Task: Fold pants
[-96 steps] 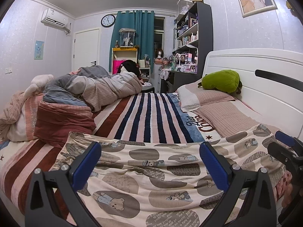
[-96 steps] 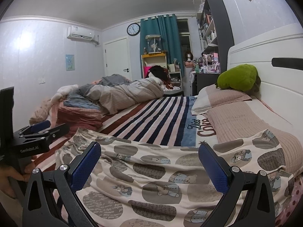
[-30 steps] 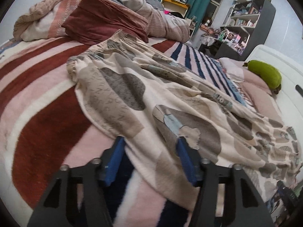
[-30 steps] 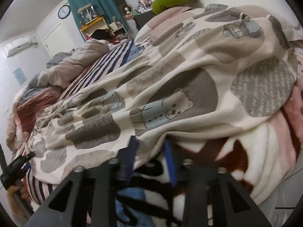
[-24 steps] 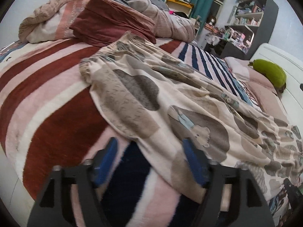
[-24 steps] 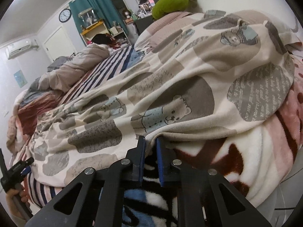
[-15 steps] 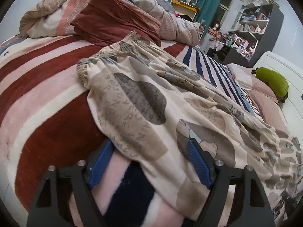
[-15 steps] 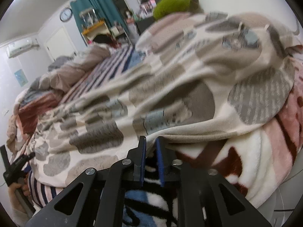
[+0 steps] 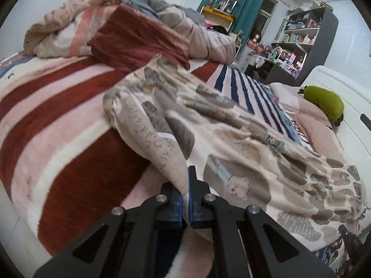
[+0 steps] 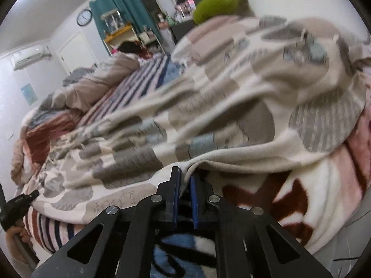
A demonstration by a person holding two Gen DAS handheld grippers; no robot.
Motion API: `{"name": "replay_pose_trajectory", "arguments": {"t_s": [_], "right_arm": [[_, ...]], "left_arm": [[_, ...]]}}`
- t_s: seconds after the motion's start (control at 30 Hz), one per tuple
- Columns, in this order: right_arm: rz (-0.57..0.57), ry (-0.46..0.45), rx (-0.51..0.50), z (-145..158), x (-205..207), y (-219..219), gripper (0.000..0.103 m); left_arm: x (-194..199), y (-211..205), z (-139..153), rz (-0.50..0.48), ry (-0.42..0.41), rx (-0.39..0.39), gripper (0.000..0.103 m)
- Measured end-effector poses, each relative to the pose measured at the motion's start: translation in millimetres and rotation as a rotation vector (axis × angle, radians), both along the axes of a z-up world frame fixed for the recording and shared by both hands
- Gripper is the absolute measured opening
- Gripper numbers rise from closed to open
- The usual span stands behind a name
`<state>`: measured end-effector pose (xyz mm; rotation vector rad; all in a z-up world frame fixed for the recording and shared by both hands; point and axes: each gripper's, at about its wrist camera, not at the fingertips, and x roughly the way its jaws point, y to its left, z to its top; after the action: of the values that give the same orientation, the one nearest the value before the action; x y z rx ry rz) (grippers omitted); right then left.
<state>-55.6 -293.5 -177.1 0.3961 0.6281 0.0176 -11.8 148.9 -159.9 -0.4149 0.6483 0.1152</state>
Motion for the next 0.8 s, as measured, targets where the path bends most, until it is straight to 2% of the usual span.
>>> {"name": "replay_pose_trajectory", "arguments": {"t_s": [0.2, 0.37, 0.6, 0.8], "right_arm": [[0.029, -0.062, -0.008, 24.8, 5.1, -1.7, 0.003], [0.066, -0.105, -0.041, 47.0, 33.0, -2.1, 0.003], [0.101, -0.132, -0.097, 70.8, 81.2, -5.0, 0.003], [0.133, -0.113, -0.155, 79.4, 135.7, -5.3, 0.003]], "left_arm": [[-5.8, -0.5, 34.0, -0.007, -0.064, 0.024, 0.002], [10.9, -5.4, 57.6, -0.029, -0.096, 0.060, 0.002], [64.0, -10.6, 78.1, -0.052, -0.111, 0.109, 0.002], [120.7, -11.2, 79.9, -0.077, -0.103, 0.138, 0.002]]}}
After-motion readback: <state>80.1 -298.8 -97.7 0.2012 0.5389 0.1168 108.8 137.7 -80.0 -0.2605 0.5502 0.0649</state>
